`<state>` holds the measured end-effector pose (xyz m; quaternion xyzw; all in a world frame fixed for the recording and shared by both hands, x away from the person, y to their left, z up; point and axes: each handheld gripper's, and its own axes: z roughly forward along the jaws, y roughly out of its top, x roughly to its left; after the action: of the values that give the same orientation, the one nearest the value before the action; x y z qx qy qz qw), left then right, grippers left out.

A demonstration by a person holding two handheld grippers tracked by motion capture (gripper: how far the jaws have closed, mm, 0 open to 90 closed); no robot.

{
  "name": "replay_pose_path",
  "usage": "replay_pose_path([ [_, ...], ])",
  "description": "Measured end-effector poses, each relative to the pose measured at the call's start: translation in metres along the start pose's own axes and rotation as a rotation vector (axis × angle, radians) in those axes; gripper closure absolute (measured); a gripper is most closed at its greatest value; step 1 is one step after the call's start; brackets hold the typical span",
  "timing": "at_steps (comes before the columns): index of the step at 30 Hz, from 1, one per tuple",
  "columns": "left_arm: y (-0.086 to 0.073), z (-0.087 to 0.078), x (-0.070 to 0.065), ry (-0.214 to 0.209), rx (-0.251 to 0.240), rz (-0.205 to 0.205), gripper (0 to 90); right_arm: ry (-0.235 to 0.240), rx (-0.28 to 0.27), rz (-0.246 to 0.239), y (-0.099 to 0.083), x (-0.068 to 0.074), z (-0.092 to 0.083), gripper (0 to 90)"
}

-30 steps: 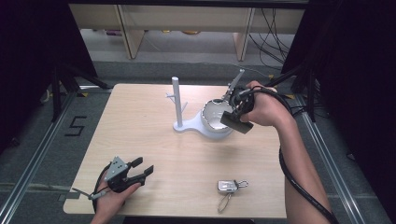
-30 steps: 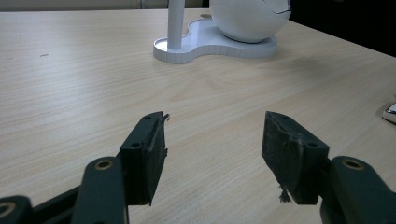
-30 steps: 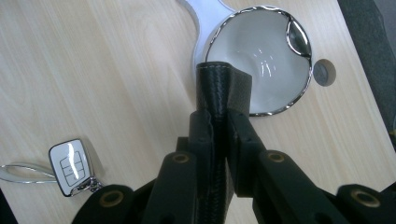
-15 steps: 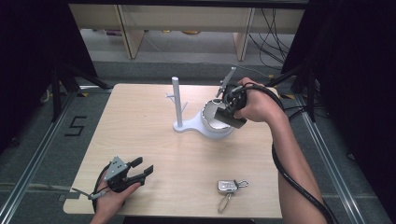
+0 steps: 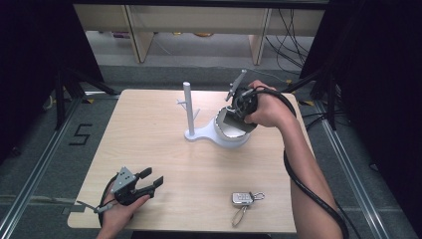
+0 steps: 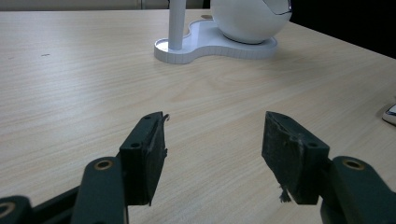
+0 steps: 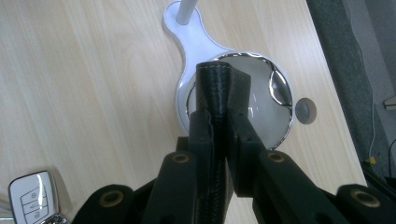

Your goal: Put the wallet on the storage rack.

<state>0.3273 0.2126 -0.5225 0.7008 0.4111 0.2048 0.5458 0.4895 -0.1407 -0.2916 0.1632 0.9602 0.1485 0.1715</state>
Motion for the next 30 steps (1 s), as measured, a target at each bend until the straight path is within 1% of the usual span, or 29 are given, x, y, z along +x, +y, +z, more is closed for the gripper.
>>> replay_pose_path([
  [1,0.0,0.0,0.0,0.0,0.0,0.0,39.0,-0.002,-0.001,-0.011,0.001,-0.001,0.001,82.2],
  [3,0.0,0.0,0.0,-0.001,0.001,0.0,38.9,-0.004,-0.003,-0.001,0.001,-0.001,0.003,82.2],
  [4,0.0,0.0,0.0,-0.001,0.0,0.0,38.9,-0.004,-0.005,-0.013,0.002,-0.002,0.005,82.2],
  [5,0.0,0.0,0.0,-0.001,0.0,0.0,38.9,-0.005,-0.004,-0.004,0.003,-0.002,0.005,82.2],
  [6,0.0,0.0,0.0,-0.001,0.0,0.001,38.8,-0.018,0.001,-0.005,0.003,-0.002,0.006,82.2],
  [7,0.0,0.0,0.0,-0.001,0.0,0.0,38.9,-0.008,-0.007,-0.022,0.004,-0.003,0.008,82.2],
  [10,0.0,0.0,0.0,-0.001,-0.001,0.0,38.8,-0.002,-0.006,-0.013,0.006,-0.002,0.01,82.2],
  [12,0.0,0.0,0.0,-0.002,-0.002,-0.002,38.8,-0.005,-0.018,-0.032,0.008,-0.002,0.012,82.2],
  [14,0.0,0.0,0.0,-0.002,-0.003,-0.003,38.8,-0.008,-0.014,-0.029,0.008,-0.002,0.013,82.2],
  [15,0.0,0.0,0.0,-0.001,-0.003,-0.002,38.8,-0.001,-0.011,-0.02,0.008,-0.002,0.014,82.2],
  [20,0.0,0.0,0.0,-0.001,-0.002,0.0,38.8,0.007,-0.001,-0.021,0.007,-0.003,0.019,82.2],
  [21,0.0,0.0,0.0,-0.001,-0.002,0.0,38.7,0.0,0.0,-0.008,0.007,-0.003,0.02,82.2],
  [22,0.0,0.0,0.0,-0.002,-0.008,-0.001,38.7,0.001,-0.002,-0.021,0.007,-0.003,0.021,82.1],
  [24,0.0,0.0,0.0,0.0,-0.005,0.004,38.7,0.003,0.002,-0.018,0.008,-0.004,0.023,82.1],
  [25,0.0,0.0,0.0,0.001,-0.005,0.004,38.7,0.005,0.006,-0.005,0.008,-0.004,0.024,82.1],
  [26,0.0,0.0,0.0,0.001,-0.005,0.004,38.7,0.005,0.006,-0.005,0.008,-0.004,0.024,82.1],
  [27,0.0,0.0,0.0,0.002,-0.003,0.003,38.7,0.005,0.003,-0.018,0.008,-0.005,0.026,82.1],
  [29,0.0,0.0,0.0,0.001,-0.005,0.0,38.7,0.006,0.005,-0.009,0.008,-0.005,0.027,82.1],
  [30,0.0,-0.001,-0.001,0.005,0.0,0.001,38.7,0.005,0.005,-0.017,0.009,-0.006,0.028,82.0],
])
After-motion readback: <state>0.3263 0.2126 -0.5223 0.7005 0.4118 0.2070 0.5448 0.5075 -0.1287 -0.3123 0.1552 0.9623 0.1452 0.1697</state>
